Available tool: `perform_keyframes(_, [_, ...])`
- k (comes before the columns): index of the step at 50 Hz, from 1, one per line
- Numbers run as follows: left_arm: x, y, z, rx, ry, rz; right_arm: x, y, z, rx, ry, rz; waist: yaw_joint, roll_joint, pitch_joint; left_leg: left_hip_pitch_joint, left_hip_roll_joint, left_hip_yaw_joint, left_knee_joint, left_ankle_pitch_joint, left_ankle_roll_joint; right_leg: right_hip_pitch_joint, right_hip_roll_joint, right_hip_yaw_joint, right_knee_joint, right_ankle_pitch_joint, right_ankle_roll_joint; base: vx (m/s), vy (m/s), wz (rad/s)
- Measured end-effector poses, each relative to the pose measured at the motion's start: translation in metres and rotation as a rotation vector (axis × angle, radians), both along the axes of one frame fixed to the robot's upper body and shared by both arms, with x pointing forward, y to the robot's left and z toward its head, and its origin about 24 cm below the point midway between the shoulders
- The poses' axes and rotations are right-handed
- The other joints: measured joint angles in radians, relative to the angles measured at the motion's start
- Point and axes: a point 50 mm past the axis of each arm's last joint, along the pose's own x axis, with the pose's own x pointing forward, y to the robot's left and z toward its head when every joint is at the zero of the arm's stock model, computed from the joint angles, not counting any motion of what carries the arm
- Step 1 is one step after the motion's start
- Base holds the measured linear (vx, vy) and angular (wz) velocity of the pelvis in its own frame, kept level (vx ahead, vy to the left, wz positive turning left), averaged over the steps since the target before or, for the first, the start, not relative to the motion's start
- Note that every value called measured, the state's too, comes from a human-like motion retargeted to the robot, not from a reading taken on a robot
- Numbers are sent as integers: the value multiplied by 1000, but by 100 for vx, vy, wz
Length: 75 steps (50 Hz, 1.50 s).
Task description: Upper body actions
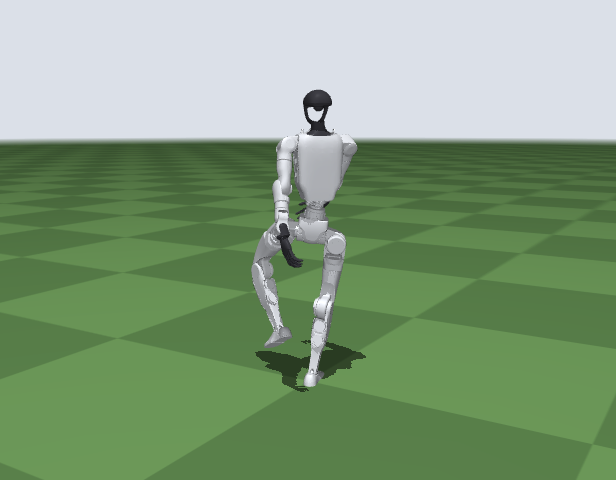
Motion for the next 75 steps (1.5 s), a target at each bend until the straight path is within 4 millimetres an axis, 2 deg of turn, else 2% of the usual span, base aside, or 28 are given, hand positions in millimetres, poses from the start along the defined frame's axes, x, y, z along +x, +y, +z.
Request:
perform_keyframes(3, [8,4,-3,55,-34,67,-38,-8,-31,-64,123,9,-71,5,-54,172,-136,-43,-293,40,-45,-4,14,-31,-27,6,15,14,7,59])
perform_keyframes(5, [12,7,-5,81,-52,99,-68,-17,-51,-103,219,3,-108,9,-90,281,-225,-84,-516,61,-92,-5,25,-50,-47,10,24,18,6,48])
perform_keyframes(8, [26,12,-11,121,-118,140,-110,-31,-73,-146,358,-28,-142,34,-131,439,-305,-109,-883,96,-179,-19,67,-64,-69,13,29,19,6,30])
perform_keyframes(10, [40,16,-15,145,-166,161,-134,-39,-82,-163,432,-52,-158,63,-140,539,-332,-98,-1088,27,-226,-21,108,-77,-77,11,30,11,6,31])
perform_keyframes(14, [67,13,-24,151,-242,185,-172,-54,-94,-206,538,-79,-215,91,-148,563,-351,-127,-1254,-1,-220,-20,130,-117,-95,3,47,10,13,61])
perform_keyframes(18, [89,12,-30,131,-300,156,-197,-66,-99,-245,595,-106,-248,89,-137,534,-367,-159,-1268,-1,-198,-33,108,-157,-102,9,71,4,13,39])
perform_keyframes(23, [93,12,-31,131,-301,105,-227,-80,-103,-284,664,-122,-195,77,-123,548,-386,-94,-1255,-41,-165,-45,75,-139,-96,30,90,14,13,-57])
perform_keyframes(28, [91,2,-30,138,-247,189,-251,-93,-105,-338,717,-94,-184,76,-133,564,-403,-41,-1272,-65,-140,-65,53,-120,-65,22,108,14,16,-53])
perform_keyframes(32, [116,0,-34,156,-328,247,-272,-104,-104,-394,725,-55,-209,80,-125,569,-401,-48,-1270,-83,-123,-106,30,-129,52,-1,108,13,16,2])
perform_keyframes(33, [127,2,-36,165,-368,242,-279,-107,-104,-415,727,-46,-213,82,-121,568,-396,-50,-1265,-88,-119,-124,24,-137,99,24,104,13,23,4])
perform_keyframes(35, [158,4,-38,181,-462,218,-295,-112,-103,-463,735,-23,-216,97,-115,560,-370,-53,-1250,-96,-117,-188,6,-163,245,146,101,4,13,-10])
perform_keyframes(37, [201,4,-38,187,-605,192,-309,-119,-101,-518,748,7,-224,130,-97,555,-324,-46,-1235,-101,-118,-294,-6,-192,450,268,57,-5,12,-35])
perform_keyframes(38, [225,4,-36,186,-689,182,-316,-123,-100,-550,757,16,-233,142,-79,557,-307,-39,-1226,-101,-118,-359,-7,-185,573,280,24,-7,15,-38])
perform_keyframes(41, [310,5,-17,160,-932,133,-343,-137,-94,-622,846,3,-300,188,-13,564,-258,-44,-1193,-104,-110,-526,-103,-295,945,177,-71,-11,22,5])
perform_keyframes(42, [338,4,-7,150,-1015,113,-352,-141,-92,-632,892,-11,-337,198,13,565,-251,-59,-1183,-104,-105,-586,-140,-321,1053,147,-94,-14,30,86])
perform_keyframes(45, [419,-1,37,133,-1267,59,-387,-149,-81,-610,1080,-67,-458,209,88,569,-248,-127,-1163,-98,-86,-819,-199,-303,1299,97,-103,-9,24,120])
perform_keyframes(47, [461,-7,69,124,-1412,46,-416,-152,-70,-582,1227,-114,-519,225,133,578,-223,-174,-1141,-96,-82,-954,-200,-295,1362,90,-104,1,11,123])
perform_keyframes(50, [510,-22,121,88,-1632,54,-451,-152,-54,-557,1393,-200,-584,267,182,576,-173,-237,-1097,-111,-75,-1094,-223,-323,1375,64,-105,8,8,100])
perform_keyframes(53, [537,-31,161,123,-1783,-2,-473,-150,-43,-562,1458,-260,-608,298,194,568,-133,-267,-1071,-123,-79,-1189,-205,-344,1318,67,-106,4,-2,41])
perform_keyframes(55, [548,-31,180,177,-1848,-45,-478,-151,-41,-582,1465,-273,-610,308,190,561,-121,-267,-1057,-131,-81,-1209,-186,-357,1260,78,-106,1,-3,0])
perform_keyframes(58, [555,-29,195,222,-1891,-69,-469,-152,-46,-589,1429,-244,-613,308,181,554,-129,-256,-1055,-139,-73,-1170,-168,-371,1181,84,-106,-2,5,-14])
perform_keyframes(60, [555,-28,195,220,-1889,-65,-456,-152,-52,-582,1385,-205,-612,300,168,551,-147,-242,-1061,-140,-67,-1120,-154,-373,1134,97,-106,-5,4,-31])
perform_keyframes(62, [551,-27,188,198,-1868,-45,-441,-151,-60,-574,1328,-166,-603,289,148,549,-171,-223,-1070,-141,-59,-1051,-140,-371,1089,111,-106,-1,0,-42])
perform_keyframes(65, [539,-31,167,149,-1821,-5,-418,-146,-71,-553,1239,-136,-565,269,113,562,-212,-180,-1095,-141,-50,-922,-119,-357,1024,137,-105,6,-3,-56])
perform_keyframes(69, [512,-33,128,117,-1723,33,-385,-140,-84,-507,1129,-142,-521,248,76,579,-249,-139,-1118,-143,-49,-700,-90,-321,899,194,-92,6,-3,-45])
perform_keyframes(72, [483,-33,93,101,-1606,29,-362,-136,-91,-470,1055,-153,-508,237,49,589,-267,-125,-1129,-150,-51,-523,-64,-287,763,233,-67,6,-2,-22])
perform_keyframes(75, [444,-37,56,64,-1461,8,-347,-133,-94,-444,1008,-156,-475,217,13,606,-294,-102,-1154,-151,-58,-357,-29,-236,589,272,-20,9,-7,-30])
